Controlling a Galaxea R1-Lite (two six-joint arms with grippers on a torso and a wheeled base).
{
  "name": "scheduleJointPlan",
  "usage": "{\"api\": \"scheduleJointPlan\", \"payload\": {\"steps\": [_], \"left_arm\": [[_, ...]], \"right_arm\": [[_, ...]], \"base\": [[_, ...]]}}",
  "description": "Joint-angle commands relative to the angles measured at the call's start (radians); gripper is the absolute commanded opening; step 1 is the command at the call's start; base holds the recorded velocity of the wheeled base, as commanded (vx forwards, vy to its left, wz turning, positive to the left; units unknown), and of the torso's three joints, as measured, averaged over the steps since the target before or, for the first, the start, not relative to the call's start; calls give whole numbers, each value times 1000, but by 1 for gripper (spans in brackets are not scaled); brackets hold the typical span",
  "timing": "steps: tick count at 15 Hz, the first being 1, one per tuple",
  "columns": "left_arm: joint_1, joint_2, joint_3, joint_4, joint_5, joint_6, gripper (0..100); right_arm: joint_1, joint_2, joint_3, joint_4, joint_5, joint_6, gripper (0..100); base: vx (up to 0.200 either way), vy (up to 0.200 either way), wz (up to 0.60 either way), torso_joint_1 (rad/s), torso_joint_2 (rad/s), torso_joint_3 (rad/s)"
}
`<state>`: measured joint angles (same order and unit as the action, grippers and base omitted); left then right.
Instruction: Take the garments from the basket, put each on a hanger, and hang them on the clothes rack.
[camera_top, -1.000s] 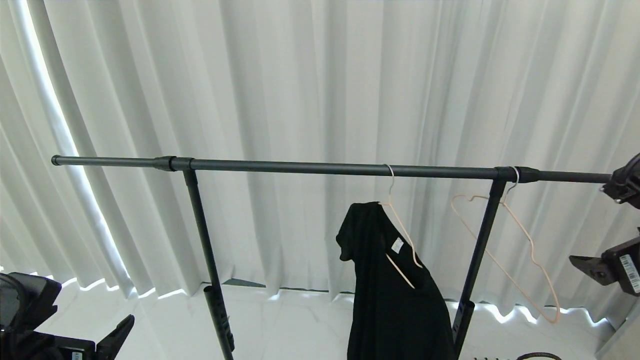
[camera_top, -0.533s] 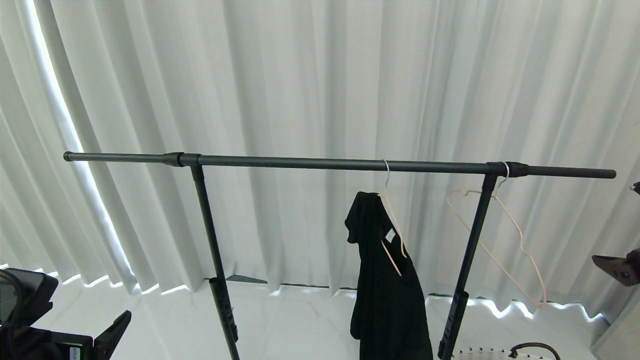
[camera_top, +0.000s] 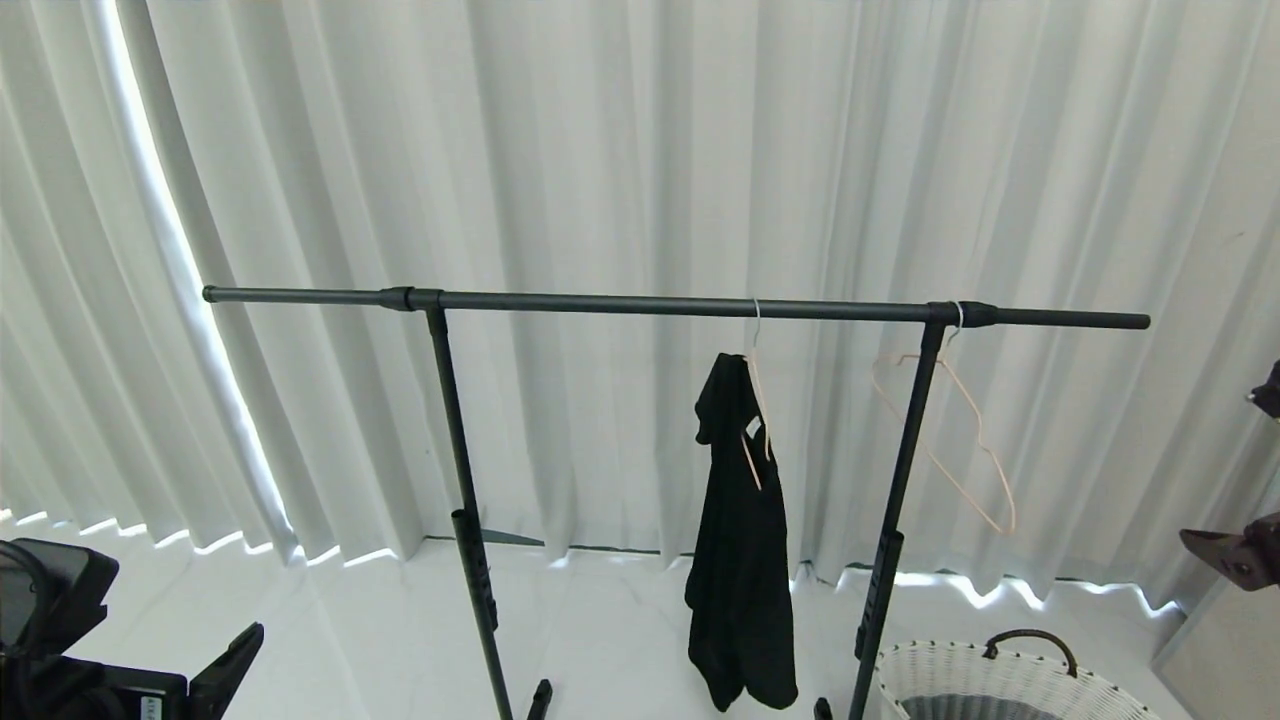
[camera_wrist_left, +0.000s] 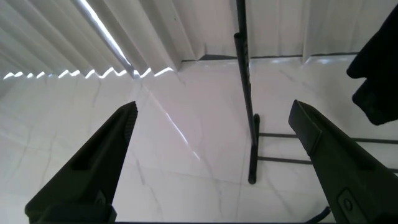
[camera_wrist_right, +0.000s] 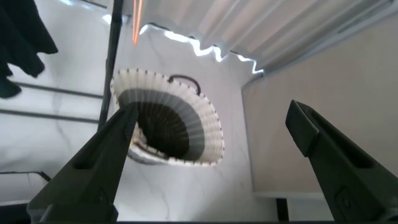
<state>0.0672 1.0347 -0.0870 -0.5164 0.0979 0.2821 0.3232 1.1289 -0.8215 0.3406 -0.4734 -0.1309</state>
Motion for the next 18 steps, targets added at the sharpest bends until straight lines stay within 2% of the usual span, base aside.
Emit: {"api": "scheduleJointPlan", "payload": {"steps": [1, 2, 5, 9, 12, 18], "left_arm": [[0, 4, -2, -1, 0, 0, 100], [0, 4, -3, -1, 0, 2, 100], [0, 2, -2, -1, 0, 2, 100], [-3, 7, -2, -1, -1, 2, 100], [-3, 4, -3, -1, -1, 2, 100], [-10, 2, -3, -1, -1, 2, 100]], "right_arm": [[-3, 6, 1, 0, -1, 0, 100], [-3, 6, 2, 0, -1, 2, 100], [-3, 6, 12, -2, -1, 2, 100], [-3, 15, 51, -89, -1, -4, 100], [-3, 25, 51, -94, -1, -6, 100], [-3, 28, 50, -94, 1, -6, 100]], "base": [[-200, 0, 0, 2, -7, 2], [-200, 0, 0, 2, -2, 7], [0, 0, 0, 0, 0, 0], [0, 0, 0, 0, 0, 0], [0, 0, 0, -30, 53, 30], [0, 0, 0, -215, 486, 258]]}}
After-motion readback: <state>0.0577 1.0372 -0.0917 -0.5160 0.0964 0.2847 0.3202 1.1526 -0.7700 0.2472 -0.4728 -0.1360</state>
